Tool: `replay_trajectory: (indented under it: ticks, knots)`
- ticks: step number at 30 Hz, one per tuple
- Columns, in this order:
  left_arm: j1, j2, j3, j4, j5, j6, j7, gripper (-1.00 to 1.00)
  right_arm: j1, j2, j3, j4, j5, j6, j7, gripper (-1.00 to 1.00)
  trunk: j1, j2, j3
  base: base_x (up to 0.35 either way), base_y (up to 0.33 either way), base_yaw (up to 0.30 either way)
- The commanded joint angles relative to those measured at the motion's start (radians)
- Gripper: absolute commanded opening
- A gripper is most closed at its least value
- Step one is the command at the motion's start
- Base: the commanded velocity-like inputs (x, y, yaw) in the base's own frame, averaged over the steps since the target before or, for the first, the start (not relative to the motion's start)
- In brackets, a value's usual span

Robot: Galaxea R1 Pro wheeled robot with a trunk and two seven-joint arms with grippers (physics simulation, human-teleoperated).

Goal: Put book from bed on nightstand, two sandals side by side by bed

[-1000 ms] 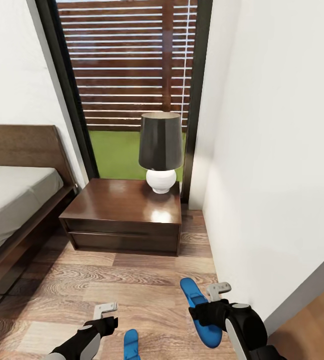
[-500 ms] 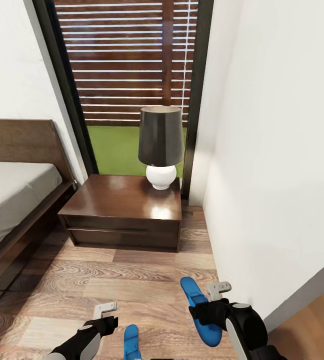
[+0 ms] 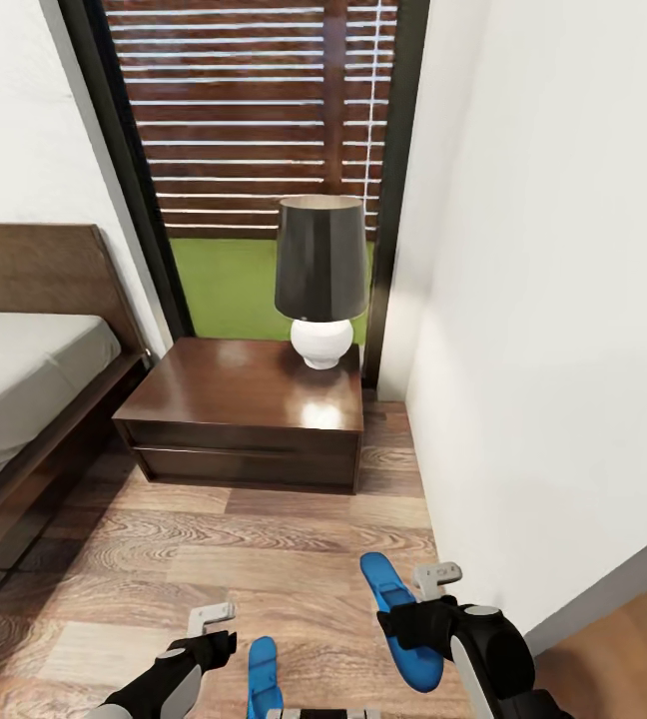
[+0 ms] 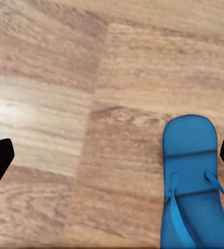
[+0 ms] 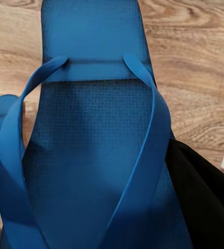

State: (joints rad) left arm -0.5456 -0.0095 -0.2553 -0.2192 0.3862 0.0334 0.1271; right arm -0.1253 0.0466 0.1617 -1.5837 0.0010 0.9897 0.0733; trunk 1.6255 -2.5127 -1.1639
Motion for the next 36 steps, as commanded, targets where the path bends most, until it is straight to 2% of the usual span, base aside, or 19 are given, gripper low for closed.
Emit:
replay_trajectory:
  ticks: [1, 13, 20, 36]
  knots:
    - [0.0, 0.0, -0.009, -0.002, 0.008, 0.003, 0.006, 1.0, -0.001, 0.0, -0.001, -0.001, 0.001, 0.004, 0.003, -1.0, 0.0, 0.0, -0.001, 0.0, 0.0, 0.0]
    - [0.0, 0.0, -0.009, -0.004, 0.008, 0.003, 0.006, 1.0, -0.001, 0.001, -0.001, 0.0, 0.001, 0.004, 0.003, -1.0, 0.0, 0.0, -0.001, 0.0, 0.0, 0.0]
    - [0.0, -0.001, -0.01, -0.004, 0.007, -0.008, 0.006, 1.0, -0.001, 0.001, -0.001, 0.0, 0.001, 0.004, 0.003, -1.0, 0.003, -0.002, -0.028, 0.0, 0.0, 0.0]
    - [0.0, -0.002, -0.009, -0.005, 0.006, -0.016, 0.006, 1.0, -0.001, 0.001, -0.001, -0.001, 0.001, 0.004, 0.003, -1.0, 0.003, -0.002, -0.028, 0.0, 0.0, 0.0]
